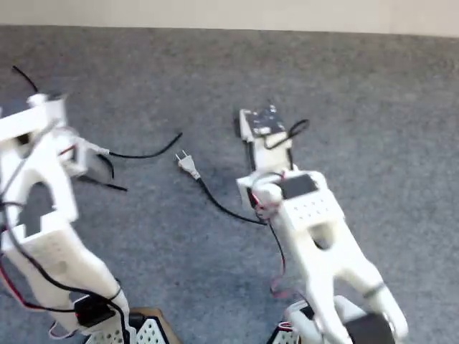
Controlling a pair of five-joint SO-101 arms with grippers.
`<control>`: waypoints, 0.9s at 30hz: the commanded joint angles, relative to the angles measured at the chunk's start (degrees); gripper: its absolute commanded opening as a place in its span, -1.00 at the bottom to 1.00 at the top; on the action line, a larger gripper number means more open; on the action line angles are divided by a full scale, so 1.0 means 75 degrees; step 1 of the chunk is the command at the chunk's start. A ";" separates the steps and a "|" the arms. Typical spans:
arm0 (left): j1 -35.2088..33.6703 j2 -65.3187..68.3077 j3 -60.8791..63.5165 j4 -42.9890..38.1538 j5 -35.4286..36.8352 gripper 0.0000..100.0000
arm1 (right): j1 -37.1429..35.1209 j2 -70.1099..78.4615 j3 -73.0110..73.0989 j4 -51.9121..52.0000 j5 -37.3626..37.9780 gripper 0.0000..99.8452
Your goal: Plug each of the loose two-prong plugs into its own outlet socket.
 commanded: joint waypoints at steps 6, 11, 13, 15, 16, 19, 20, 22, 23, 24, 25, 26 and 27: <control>-0.1940 -0.0381 0.0744 -0.1805 -0.1582 -0.30 | -0.0076 0.2655 -0.1870 -0.0533 0.0387 -0.51; -0.2385 -0.0381 0.1108 -0.2532 -0.1805 -0.30 | -0.0064 0.3440 -0.2315 -0.0522 0.0387 -0.57; -0.2456 -0.0381 0.1201 -0.2614 -0.1805 -0.30 | 0.0029 0.3569 -0.2327 -0.0522 0.0399 -0.57; -0.2479 -0.0381 0.1248 -0.2661 -0.1805 -0.30 | 0.0111 0.3604 -0.2327 -0.0522 0.0410 -0.64; -0.2479 -0.0381 0.1260 -0.2661 -0.1805 -0.30 | 0.0182 0.3604 -0.2350 -0.0522 0.0410 -0.71; -0.2479 -0.0381 0.1260 -0.2661 -0.1805 -0.30 | 0.0322 0.3593 -0.2374 -0.0533 0.0410 -0.97; -0.2479 -0.0381 0.1260 -0.2661 -0.1805 -0.30 | 0.0358 0.3593 -0.2409 -0.0533 0.0422 -1.00; -0.2479 -0.0381 0.1260 -0.2661 -0.1805 -0.30 | 0.0393 0.3593 -0.2479 -0.0533 0.0422 -0.99; -0.2479 -0.0381 0.1260 -0.2649 -0.1805 -0.30 | 0.0393 0.3593 -0.2491 -0.0533 0.0504 -0.99; -0.2479 -0.0381 0.1260 -0.2649 -0.1805 -0.30 | 0.0393 0.3569 -0.2491 -0.0533 0.0738 -0.99; -0.2479 -0.0381 0.1260 -0.2649 -0.1805 -0.30 | 0.0369 0.3558 -0.2503 -0.0533 0.1043 -0.99; -0.2479 -0.0381 0.1260 -0.2649 -0.1805 -0.30 | 0.0358 0.3487 -0.2549 -0.0498 0.1313 -0.99; -0.2479 -0.0381 0.1260 -0.2649 -0.1805 -0.30 | 0.0358 0.3358 -0.2585 -0.0475 0.1500 -0.99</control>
